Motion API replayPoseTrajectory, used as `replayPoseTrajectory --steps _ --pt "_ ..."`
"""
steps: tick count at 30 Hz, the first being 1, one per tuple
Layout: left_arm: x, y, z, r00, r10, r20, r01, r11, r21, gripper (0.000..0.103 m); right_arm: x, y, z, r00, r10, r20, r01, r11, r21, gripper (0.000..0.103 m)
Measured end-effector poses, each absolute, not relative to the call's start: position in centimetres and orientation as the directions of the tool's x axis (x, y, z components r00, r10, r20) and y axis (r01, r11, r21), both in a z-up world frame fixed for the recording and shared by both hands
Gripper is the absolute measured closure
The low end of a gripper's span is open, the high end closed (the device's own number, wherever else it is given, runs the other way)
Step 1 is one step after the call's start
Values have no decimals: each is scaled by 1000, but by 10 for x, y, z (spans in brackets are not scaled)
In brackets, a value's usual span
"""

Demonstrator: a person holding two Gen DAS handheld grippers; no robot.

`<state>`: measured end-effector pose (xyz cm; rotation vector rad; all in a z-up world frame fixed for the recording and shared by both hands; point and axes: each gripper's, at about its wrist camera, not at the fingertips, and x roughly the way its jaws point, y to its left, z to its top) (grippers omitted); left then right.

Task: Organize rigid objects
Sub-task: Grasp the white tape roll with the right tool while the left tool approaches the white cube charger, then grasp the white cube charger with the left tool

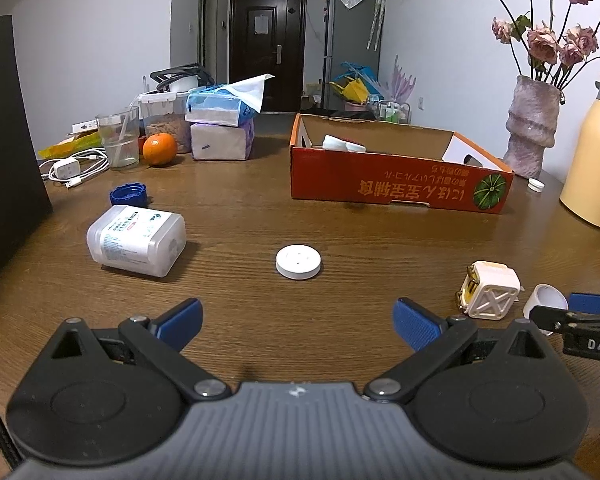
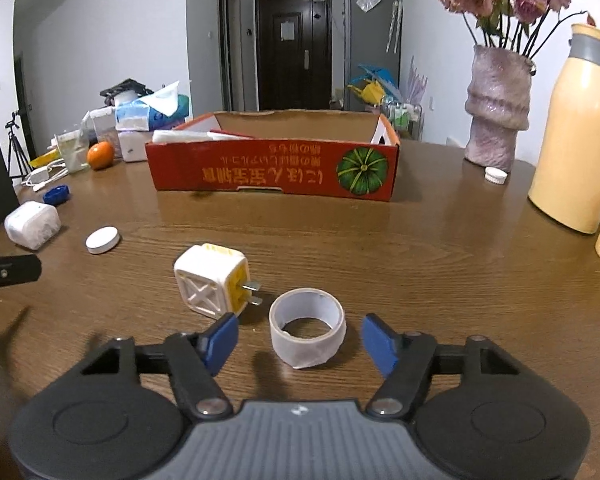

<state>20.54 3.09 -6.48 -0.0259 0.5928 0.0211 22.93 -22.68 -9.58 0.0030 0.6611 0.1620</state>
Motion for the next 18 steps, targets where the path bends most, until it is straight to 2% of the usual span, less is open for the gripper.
replayPoseTrajectory --steps 2,3,4,18 --pt "206 30 -65 828 12 -561 -26 1000 -17 0 233 -227 -97 771 155 -618 -154 987 55 50" --pt "206 29 -65 828 11 -561 -24 1000 -16 0 235 -226 -98 768 154 -621 -155 986 53 59" --pt "207 29 -65 827 11 -562 -23 1000 -15 0 236 -226 -98 767 157 -622 -157 986 54 61" --pt "217 -2 -64 823 -34 -567 33 999 -13 0 230 -243 -89 813 171 -556 -145 985 91 61"
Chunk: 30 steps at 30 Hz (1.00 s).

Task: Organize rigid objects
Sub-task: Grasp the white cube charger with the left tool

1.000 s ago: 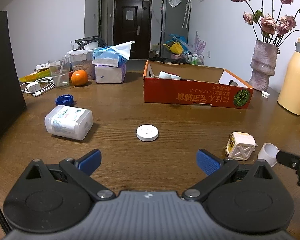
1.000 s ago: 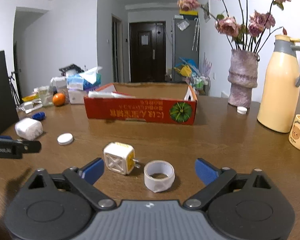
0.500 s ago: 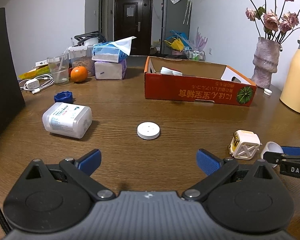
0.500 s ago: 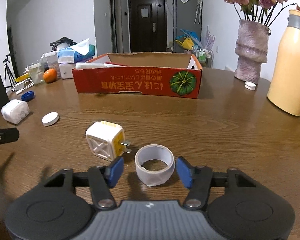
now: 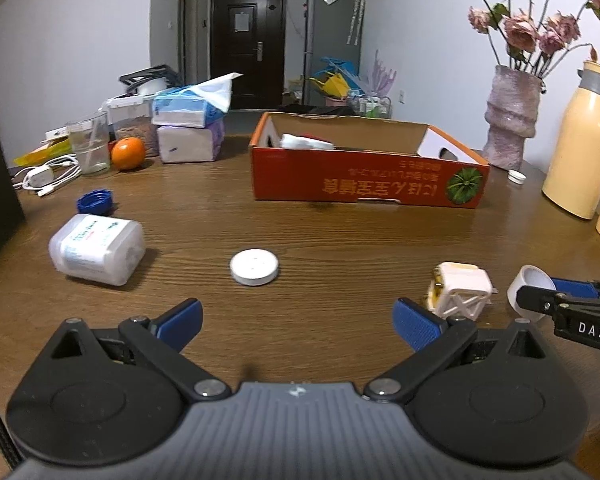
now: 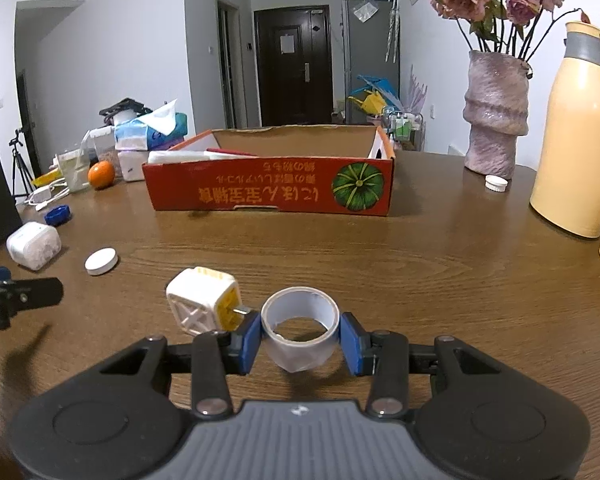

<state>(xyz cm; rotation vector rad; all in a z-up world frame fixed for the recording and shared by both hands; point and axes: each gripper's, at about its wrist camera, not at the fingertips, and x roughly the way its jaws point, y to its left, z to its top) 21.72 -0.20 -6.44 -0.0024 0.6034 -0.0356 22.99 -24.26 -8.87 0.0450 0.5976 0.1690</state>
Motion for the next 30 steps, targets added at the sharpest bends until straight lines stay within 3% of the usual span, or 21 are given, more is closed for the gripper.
replayPoseTrajectory --steps 30 --pt "259 -114 -80 774 -118 -622 154 988 4 0 231 -308 -83 848 182 -497 -134 982 129 61"
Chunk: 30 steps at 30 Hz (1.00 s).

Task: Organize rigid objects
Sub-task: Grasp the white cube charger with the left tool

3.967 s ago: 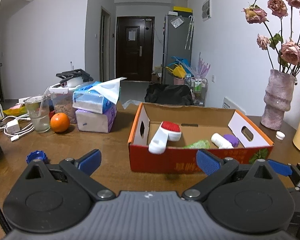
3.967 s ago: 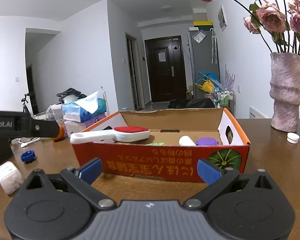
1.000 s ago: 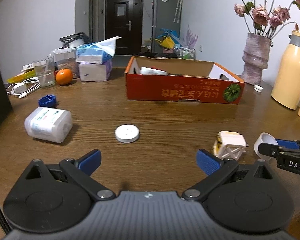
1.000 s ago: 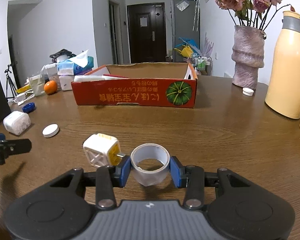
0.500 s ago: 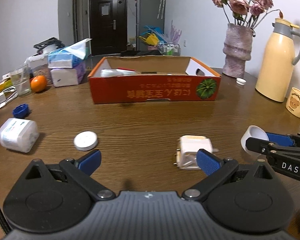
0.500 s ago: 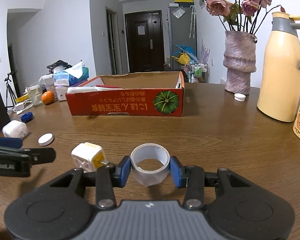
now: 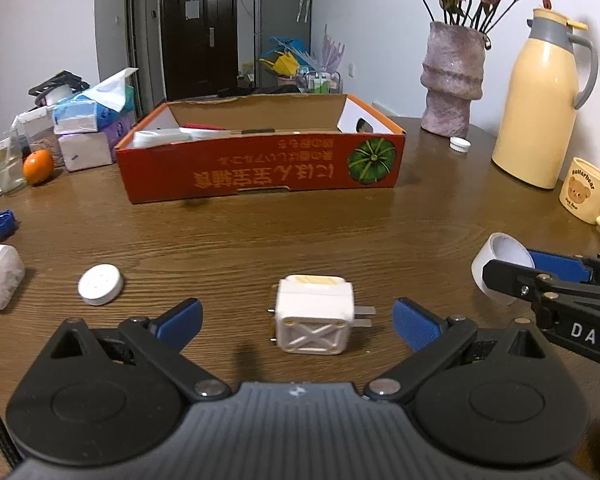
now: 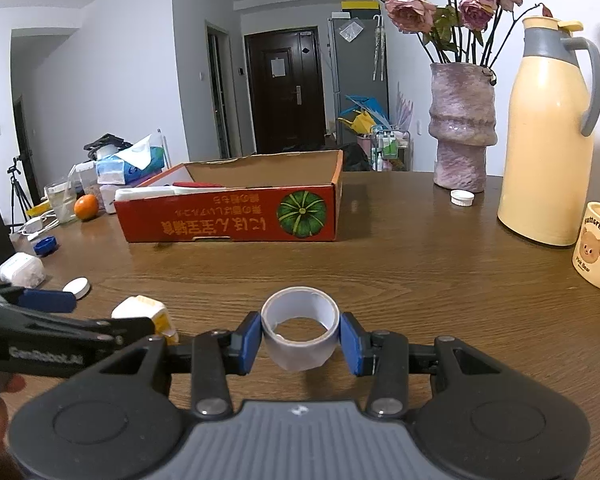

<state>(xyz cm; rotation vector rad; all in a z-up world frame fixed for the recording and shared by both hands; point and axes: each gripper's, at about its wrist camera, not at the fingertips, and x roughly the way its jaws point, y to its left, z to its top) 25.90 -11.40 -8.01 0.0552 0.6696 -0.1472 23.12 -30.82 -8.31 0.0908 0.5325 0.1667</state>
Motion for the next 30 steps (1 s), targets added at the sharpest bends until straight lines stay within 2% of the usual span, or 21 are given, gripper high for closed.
replayPoseTrajectory --steps 17,19,22,23,24,30 --pt "278 -131 -98 755 -65 -653 124 991 45 0 229 -313 -83 851 197 -487 -140 979 150 61" --pt "278 -131 -99 753 -66 -654 124 991 43 3 229 -312 -84 850 195 -489 -138 979 149 61" --pt "280 -130 -100 747 -81 -660 133 991 30 22 230 -312 -85 849 194 -492 -136 979 150 61" --pt "280 -130 -101 742 -94 -663 141 990 18 33 229 -312 -85 849 194 -492 -137 979 150 61" --pt "281 -129 -101 738 -108 -666 149 989 4 36 229 -312 -85 849 193 -491 -136 979 149 61" --pt "278 -131 -100 748 -114 -654 166 986 17 39 230 -312 -86 849 191 -493 -135 980 148 61"
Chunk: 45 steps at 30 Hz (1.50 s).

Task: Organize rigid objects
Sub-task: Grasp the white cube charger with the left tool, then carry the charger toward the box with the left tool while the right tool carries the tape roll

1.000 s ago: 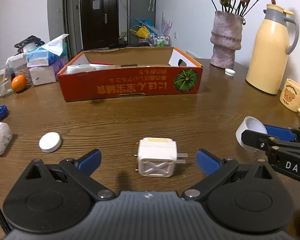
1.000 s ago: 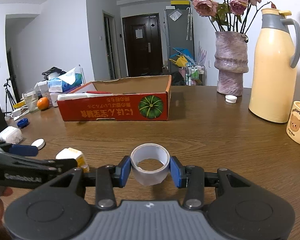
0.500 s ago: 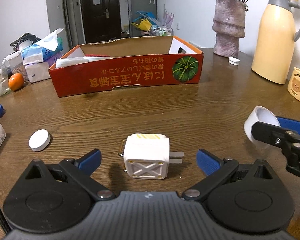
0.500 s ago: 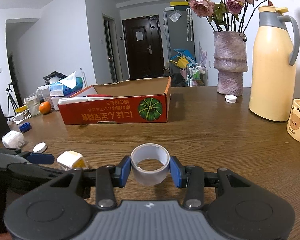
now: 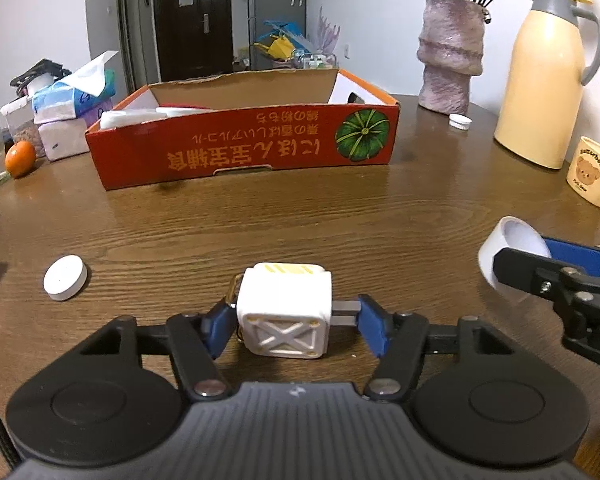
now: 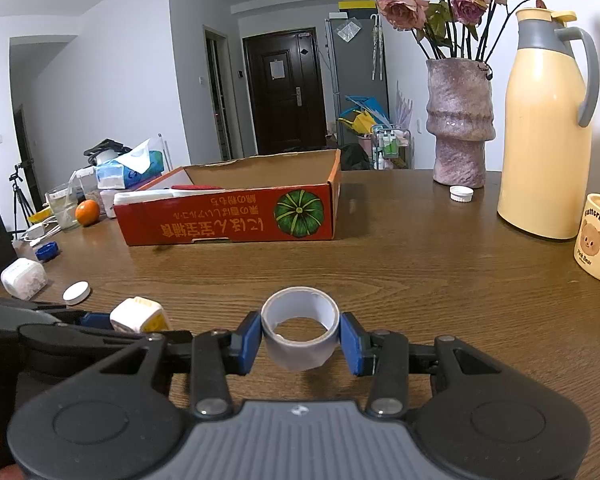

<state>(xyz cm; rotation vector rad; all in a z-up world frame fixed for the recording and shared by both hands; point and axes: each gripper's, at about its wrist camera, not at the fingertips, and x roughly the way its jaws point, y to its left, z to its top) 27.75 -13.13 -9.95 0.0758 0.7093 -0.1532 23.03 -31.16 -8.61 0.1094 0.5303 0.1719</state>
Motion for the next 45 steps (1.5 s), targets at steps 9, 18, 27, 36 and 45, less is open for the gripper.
replayPoseTrajectory --steps 9,18,27,36,45 --pt "274 -129 -93 758 -140 -637 183 983 2 43 231 -310 -87 849 182 -497 -127 982 143 61" --pt "268 -126 -82 780 -157 -606 192 981 -7 43 233 -309 -85 849 180 -497 -129 982 135 61" --pt "269 -113 -65 807 -159 -569 181 983 -18 43 236 -300 -74 859 178 -479 -135 983 123 61" --pt "277 -101 -46 834 -164 -527 177 984 -26 43 246 -288 -58 875 171 -454 -140 985 102 61" --pt "296 -90 -29 859 -145 -491 149 988 -32 43 264 -273 -44 885 173 -432 -145 985 97 61"
